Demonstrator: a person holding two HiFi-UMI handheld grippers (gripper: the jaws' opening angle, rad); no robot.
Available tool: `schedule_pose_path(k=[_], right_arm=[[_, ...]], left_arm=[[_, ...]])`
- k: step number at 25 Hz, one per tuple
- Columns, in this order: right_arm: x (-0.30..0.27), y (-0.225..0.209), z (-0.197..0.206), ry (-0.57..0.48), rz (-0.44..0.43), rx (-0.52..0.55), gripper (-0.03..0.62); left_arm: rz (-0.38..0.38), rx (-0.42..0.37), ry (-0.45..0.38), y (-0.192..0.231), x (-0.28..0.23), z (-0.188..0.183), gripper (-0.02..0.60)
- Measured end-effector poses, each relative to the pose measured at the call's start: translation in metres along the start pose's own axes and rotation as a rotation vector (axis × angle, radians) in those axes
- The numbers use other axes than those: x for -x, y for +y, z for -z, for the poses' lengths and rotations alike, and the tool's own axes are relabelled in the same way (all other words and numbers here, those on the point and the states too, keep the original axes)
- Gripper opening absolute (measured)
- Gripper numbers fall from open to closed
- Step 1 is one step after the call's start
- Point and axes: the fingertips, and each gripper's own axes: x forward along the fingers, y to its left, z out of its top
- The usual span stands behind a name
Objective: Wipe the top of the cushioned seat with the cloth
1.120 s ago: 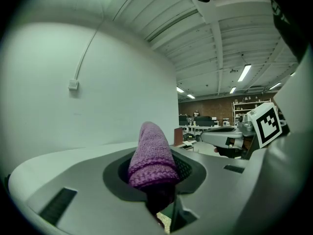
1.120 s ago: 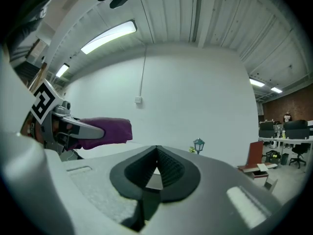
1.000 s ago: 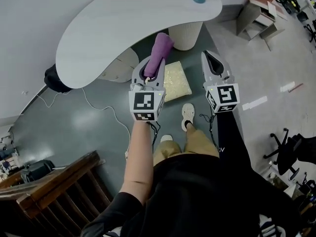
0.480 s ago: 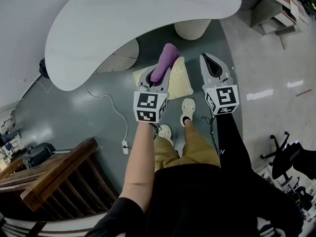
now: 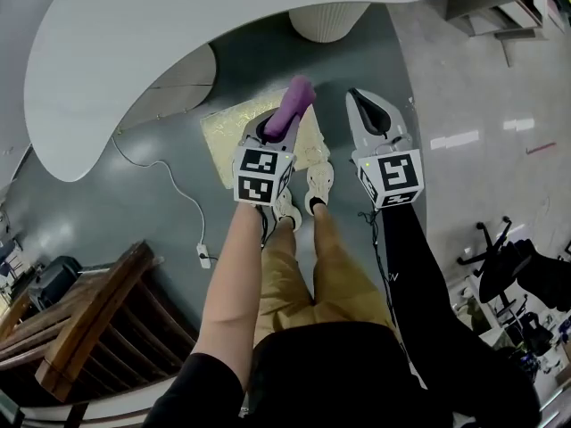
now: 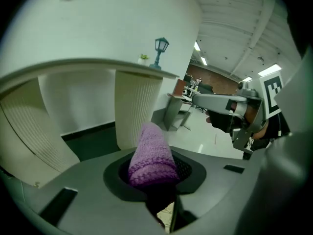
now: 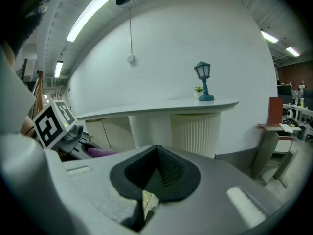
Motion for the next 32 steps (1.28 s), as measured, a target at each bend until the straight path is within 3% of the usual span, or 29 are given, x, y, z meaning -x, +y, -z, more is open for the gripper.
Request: schedule_pose_path(k=[5,11,17,27,32], right_arm=[[-0.006,-0.007,0.032,0.039,-0.005,-0.006,0.0],[-0.024,-0.008,0.066,0.079,-0.019,0.001,0.0],[-0.036,-0.003,0.088,0.104,-0.018,-0.006,0.0],[-0.056,0.028,0.092,0.121,-0.048,0.027,0.0],[-0.066,0.044,0.091,0.134,-0.059,0.033,0.0]], left_arm=[[0.078,0.138,0.088,-0.008,-0.055,0.038,0.097],[0.154,0.203,0.205,-0.011,-0.12,0.077,0.098],[0.015,0.167,0.329,0.031,-0.141,0.118,0.097],[-0.137,0.174,0.285,0.105,-0.105,0.144,0.098],[-0.199,0.215,0.266,0.147,-0.078,0.163,0.098]])
